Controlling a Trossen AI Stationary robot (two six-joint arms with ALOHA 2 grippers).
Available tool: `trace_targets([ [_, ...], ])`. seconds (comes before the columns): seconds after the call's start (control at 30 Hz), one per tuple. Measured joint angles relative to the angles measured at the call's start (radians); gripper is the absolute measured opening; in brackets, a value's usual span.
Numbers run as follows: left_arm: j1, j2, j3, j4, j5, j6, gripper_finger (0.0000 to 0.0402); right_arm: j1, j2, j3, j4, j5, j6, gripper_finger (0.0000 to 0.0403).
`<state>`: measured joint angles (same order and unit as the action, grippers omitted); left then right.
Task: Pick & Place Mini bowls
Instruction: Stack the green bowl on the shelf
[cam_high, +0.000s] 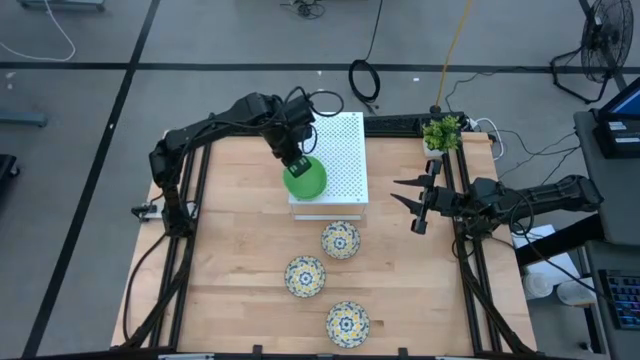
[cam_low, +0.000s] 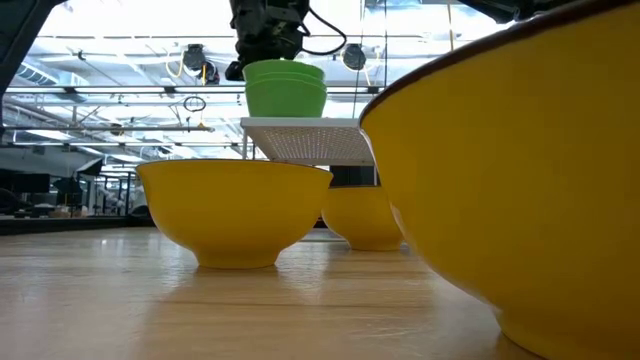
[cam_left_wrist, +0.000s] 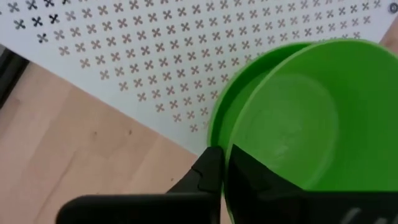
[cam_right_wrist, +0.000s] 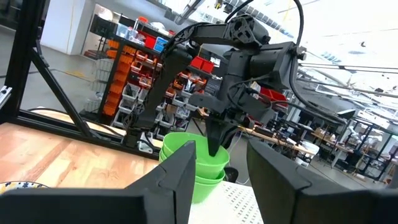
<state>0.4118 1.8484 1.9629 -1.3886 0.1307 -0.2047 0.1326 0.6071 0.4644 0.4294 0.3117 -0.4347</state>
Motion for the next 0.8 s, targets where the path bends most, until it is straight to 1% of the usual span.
trace_targets([
  [0.17, 0.000, 0.000, 0.000, 0.022, 0.000, 0.000, 0.0053, 0.000, 0.000, 0.000, 0.000, 0.000, 0.000, 0.0130],
  [0.37, 0.000, 0.000, 0.000, 0.034, 0.000, 0.002, 0.0078, 0.000, 0.000, 0.000, 0.000, 0.000, 0.000, 0.0130],
  [0.47, 0.003, 0.000, 0.008, 0.033, 0.000, 0.013, 0.0085, 0.000, 0.000, 0.000, 0.000, 0.000, 0.000, 0.0130],
  [0.8, 0.019, 0.000, 0.066, 0.033, -0.002, 0.022, 0.0085, 0.000, 0.000, 0.000, 0.000, 0.000, 0.000, 0.0130],
])
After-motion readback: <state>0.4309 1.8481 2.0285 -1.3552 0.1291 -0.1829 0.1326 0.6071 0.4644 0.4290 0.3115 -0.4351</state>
